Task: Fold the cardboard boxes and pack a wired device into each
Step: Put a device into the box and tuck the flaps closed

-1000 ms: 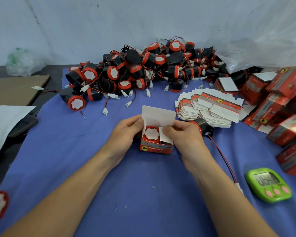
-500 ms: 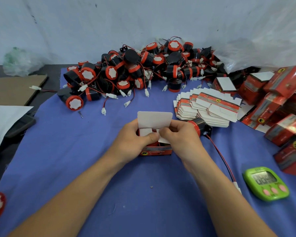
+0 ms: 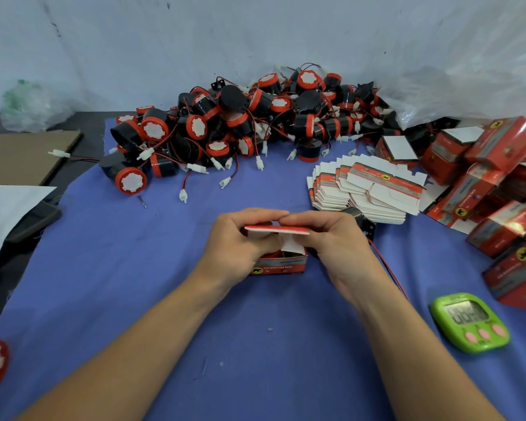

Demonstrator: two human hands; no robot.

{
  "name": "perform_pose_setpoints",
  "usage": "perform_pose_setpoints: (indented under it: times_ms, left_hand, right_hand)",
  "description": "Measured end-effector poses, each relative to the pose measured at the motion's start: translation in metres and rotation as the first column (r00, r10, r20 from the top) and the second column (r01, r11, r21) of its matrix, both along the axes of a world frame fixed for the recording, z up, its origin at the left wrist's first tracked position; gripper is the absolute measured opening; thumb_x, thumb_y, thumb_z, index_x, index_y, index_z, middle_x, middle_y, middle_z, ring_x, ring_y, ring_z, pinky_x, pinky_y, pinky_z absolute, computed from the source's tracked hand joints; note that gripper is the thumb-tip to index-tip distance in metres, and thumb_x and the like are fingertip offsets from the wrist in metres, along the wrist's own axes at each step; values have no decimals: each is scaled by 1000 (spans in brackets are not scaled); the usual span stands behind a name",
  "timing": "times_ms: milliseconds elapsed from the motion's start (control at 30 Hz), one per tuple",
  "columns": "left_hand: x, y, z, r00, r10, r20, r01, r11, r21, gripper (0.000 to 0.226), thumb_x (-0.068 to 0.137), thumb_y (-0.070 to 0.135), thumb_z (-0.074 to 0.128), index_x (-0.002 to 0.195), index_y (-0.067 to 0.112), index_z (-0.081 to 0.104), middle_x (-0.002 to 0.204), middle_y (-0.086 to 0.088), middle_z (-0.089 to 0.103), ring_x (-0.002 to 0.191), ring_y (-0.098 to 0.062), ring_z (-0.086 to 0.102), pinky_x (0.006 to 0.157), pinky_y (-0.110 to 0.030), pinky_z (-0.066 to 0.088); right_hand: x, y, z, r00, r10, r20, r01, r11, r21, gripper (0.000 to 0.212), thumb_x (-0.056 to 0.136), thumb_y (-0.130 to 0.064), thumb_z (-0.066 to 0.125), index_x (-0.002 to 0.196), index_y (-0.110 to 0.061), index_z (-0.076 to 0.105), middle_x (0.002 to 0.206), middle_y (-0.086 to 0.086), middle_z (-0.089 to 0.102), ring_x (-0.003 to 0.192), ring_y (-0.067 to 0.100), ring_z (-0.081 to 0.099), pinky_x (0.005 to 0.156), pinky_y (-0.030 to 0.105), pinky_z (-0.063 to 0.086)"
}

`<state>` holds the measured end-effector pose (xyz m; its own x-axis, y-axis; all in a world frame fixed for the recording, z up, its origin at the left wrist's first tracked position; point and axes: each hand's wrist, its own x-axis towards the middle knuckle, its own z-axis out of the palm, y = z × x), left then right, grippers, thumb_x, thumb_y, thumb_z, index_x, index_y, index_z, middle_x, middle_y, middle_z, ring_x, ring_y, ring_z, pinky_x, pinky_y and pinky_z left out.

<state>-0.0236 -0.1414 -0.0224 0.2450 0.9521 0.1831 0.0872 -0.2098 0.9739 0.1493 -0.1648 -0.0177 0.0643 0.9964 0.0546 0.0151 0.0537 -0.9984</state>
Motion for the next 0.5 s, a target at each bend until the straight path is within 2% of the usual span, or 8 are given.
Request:
perform_pose_setpoints:
  times_ms: [67, 133, 200, 267, 333, 433, 500]
  left_hand:
    - [-5, -4, -2, 994, 56, -93, -38, 982, 184, 34, 83, 13, 86, 107, 36, 79, 104, 16, 78, 102, -6, 73, 90, -26, 58]
    - [-10, -7, -3, 963, 165, -212, -78, 927, 368, 36, 79, 24, 88, 108, 43, 78, 100, 23, 75, 104, 3, 67, 92, -15, 51]
    - [-12, -9, 1, 919, 231, -320, -58, 881, 469, 35, 77, 29, 87, 109, 39, 79, 100, 27, 71, 105, 12, 60, 90, -5, 43]
    - [-15, -10, 9, 906, 153, -395, 31, 905, 423, 36, 76, 31, 78, 111, 35, 81, 104, 25, 75, 101, 19, 61, 86, -2, 44]
    - [-21, -10, 18, 891, 20, -454, 132, 945, 299, 46, 73, 27, 71, 117, 36, 78, 112, 25, 75, 105, 17, 64, 88, -5, 48]
    - [-30, -13, 24, 875, -155, -458, 241, 961, 137, 68, 62, 17, 66, 127, 35, 72, 120, 25, 73, 116, 11, 63, 93, -10, 51]
    - [-32, -15, 25, 882, -204, -425, 266, 960, 91, 68, 66, 17, 66, 131, 36, 70, 122, 30, 70, 118, 12, 61, 93, -6, 46]
  right_hand:
    - [-2, -1, 0, 997, -34, 69, 33, 999, 16, 32, 88, 12, 66, 94, -13, 84, 98, 1, 81, 99, 18, 76, 94, 38, 59]
    - [-1, -3, 2, 986, -66, 155, 65, 998, 11, 33, 90, 9, 65, 94, -17, 85, 104, -6, 80, 104, 13, 74, 99, 39, 57]
    - [4, -4, 5, 982, -35, 187, 44, 998, -45, 38, 91, 9, 61, 91, -21, 86, 108, -10, 79, 109, 8, 72, 104, 38, 54]
    - [10, -5, 10, 978, 29, 209, -6, 994, -109, 48, 87, 12, 54, 91, -24, 86, 111, -12, 78, 112, 4, 70, 106, 37, 53]
    - [12, -8, 13, 970, 36, 239, -7, 992, -124, 53, 83, 12, 49, 90, -25, 86, 112, -11, 77, 111, 1, 69, 104, 38, 55]
    - [12, -14, 16, 955, 55, 292, -24, 994, -109, 39, 89, -2, 54, 94, -26, 84, 117, -13, 75, 113, 0, 67, 101, 41, 56]
    - [13, -17, 19, 915, 142, 377, -106, 988, -116, 23, 92, -18, 63, 103, -31, 79, 116, -18, 74, 117, -1, 64, 103, 36, 52]
